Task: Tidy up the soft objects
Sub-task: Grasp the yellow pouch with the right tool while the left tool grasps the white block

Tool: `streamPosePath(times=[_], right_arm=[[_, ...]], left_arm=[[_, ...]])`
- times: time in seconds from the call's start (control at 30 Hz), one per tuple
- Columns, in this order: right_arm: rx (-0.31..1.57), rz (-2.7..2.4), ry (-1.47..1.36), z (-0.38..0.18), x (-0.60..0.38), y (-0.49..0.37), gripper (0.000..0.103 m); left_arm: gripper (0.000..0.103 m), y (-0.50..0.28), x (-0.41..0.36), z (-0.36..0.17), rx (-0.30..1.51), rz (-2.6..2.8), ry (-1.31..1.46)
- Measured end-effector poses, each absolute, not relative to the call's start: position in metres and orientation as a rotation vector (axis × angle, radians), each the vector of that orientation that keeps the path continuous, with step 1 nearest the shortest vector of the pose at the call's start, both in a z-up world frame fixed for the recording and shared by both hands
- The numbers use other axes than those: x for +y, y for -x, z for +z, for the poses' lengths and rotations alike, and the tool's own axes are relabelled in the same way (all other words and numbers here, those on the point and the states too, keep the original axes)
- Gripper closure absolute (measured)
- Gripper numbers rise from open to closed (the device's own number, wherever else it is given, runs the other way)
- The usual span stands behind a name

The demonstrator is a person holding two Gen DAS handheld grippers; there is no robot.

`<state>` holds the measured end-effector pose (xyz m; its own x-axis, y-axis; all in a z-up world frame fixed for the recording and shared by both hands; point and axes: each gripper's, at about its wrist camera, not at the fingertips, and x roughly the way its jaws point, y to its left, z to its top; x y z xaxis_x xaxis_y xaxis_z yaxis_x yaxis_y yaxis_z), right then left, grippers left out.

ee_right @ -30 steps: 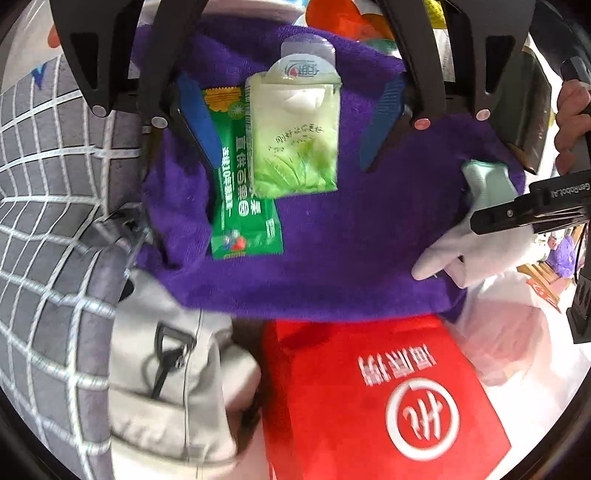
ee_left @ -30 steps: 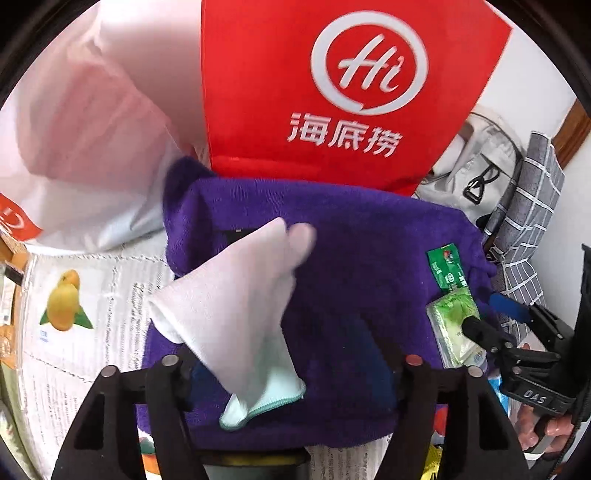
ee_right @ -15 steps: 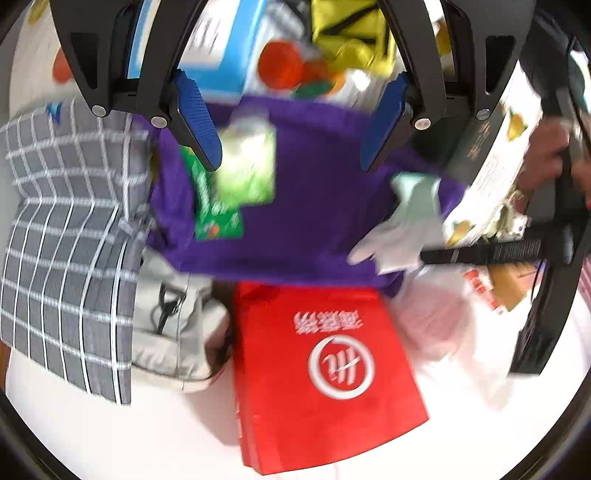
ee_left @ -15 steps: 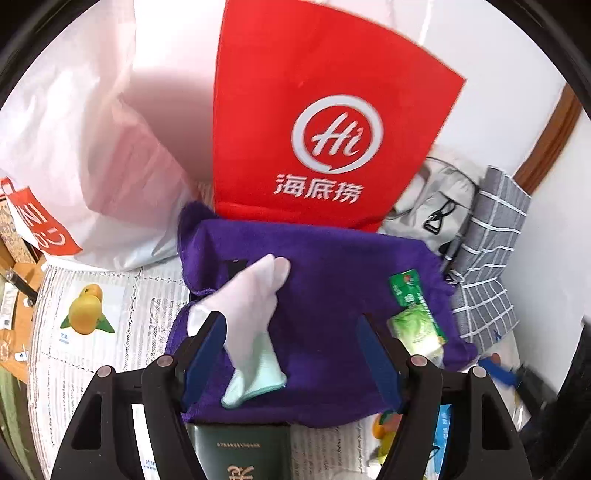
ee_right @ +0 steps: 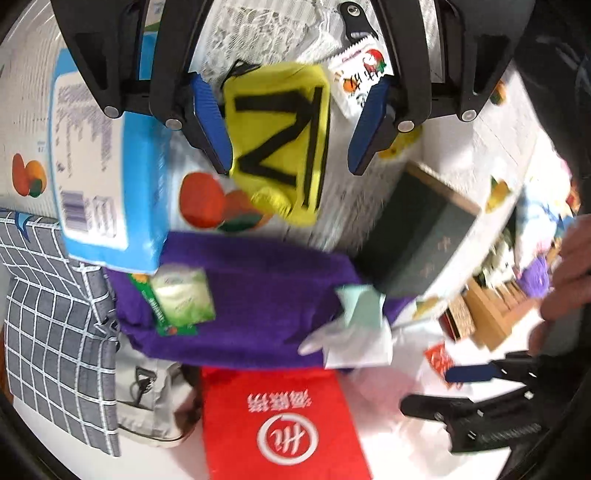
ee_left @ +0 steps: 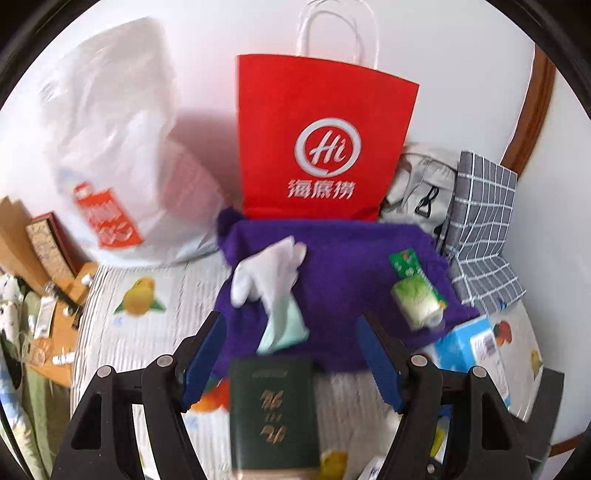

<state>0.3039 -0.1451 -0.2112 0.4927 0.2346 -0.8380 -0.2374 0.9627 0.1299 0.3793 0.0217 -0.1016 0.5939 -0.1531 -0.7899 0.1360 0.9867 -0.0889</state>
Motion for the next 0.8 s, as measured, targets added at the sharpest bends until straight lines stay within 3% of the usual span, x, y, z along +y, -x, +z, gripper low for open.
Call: streamPosePath(times=[0.17,0.2,0.3,0.8], right_arm=[[1.045,0.201,0.19,-0.241,-0.125,-0.303,0.04],[1.045,0.185,0.183,-0.244,-0.127,-0.303,0.059],[1.012,0.189,0.083,-0.235,-0.139,-0.296,0.074],[0.895,0.266,-0.135,-0.183,-0.184,-0.214,0.074]], left_arm=[[0.031,-0.349,0.047,-0.115,0.972,-0.199,0.153],[0.031,-0.343,0.05,-0.116,0.974,-0.2,0.164],[0.031,-0.319,0.064,-0.124,0.969,-0.15,0.159],[0.031,-0.242,0.082,-0.192,1.125,-0.093,0.293]])
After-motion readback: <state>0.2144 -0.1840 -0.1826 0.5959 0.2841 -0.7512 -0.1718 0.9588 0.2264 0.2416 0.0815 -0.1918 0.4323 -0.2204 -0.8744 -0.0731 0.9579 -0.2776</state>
